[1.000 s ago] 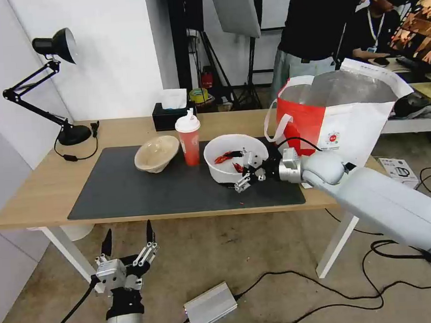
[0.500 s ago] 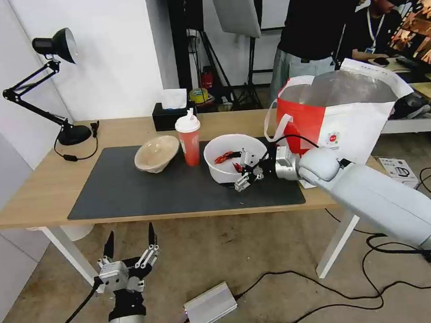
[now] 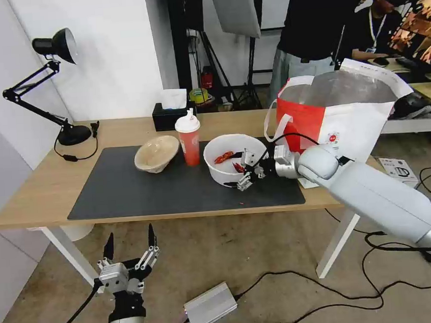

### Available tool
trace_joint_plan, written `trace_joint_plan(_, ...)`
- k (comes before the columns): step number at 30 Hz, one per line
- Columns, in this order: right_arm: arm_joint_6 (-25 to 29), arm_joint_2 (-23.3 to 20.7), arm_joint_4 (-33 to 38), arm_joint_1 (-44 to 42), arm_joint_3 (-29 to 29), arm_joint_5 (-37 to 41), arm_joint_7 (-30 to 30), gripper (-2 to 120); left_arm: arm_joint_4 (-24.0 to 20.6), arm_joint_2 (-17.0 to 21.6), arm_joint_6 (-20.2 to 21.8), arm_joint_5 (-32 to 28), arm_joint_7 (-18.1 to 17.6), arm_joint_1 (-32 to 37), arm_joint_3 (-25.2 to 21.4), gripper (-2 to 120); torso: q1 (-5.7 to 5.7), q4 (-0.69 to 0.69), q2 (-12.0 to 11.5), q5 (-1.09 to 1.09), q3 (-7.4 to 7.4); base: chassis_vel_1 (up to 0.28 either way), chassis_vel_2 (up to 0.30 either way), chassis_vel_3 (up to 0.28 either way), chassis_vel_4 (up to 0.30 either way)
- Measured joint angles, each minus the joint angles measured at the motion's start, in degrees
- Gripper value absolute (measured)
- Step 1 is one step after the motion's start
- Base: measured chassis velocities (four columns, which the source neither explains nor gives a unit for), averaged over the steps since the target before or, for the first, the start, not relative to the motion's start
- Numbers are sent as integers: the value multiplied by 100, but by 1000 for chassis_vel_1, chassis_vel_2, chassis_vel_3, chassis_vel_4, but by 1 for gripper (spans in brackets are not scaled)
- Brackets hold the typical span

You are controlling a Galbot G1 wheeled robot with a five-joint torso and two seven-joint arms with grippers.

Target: Pick up the trash from the table and place it into the takeout bag.

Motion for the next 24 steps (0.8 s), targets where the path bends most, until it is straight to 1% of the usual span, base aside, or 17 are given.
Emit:
trace_joint_plan(7,-22,5,-36,-8,1,-84,-1,100,-28,-1,-43,6,-2,37,0,100,0,2,0,0,0,0,0,0,0)
trace_joint_plan(20,-15,94,-157,-11,8,-183,25,100,-35,-1,-69,8,-2,49,0,100,0,0,0,0,1,0,0,0,0)
trace_joint_plan(22,-14,100,-163,-11,7,-159,26,99,-34,-1,-69,9,-2,47,0,100,0,0,-1,0,0,0,0,0,0)
trace_joint_plan(24,-10,105,-169,-9,2,-136,26,92,-30,0,-70,9,-2,43,0,100,0,0,-1,0,1,0,0,0,0)
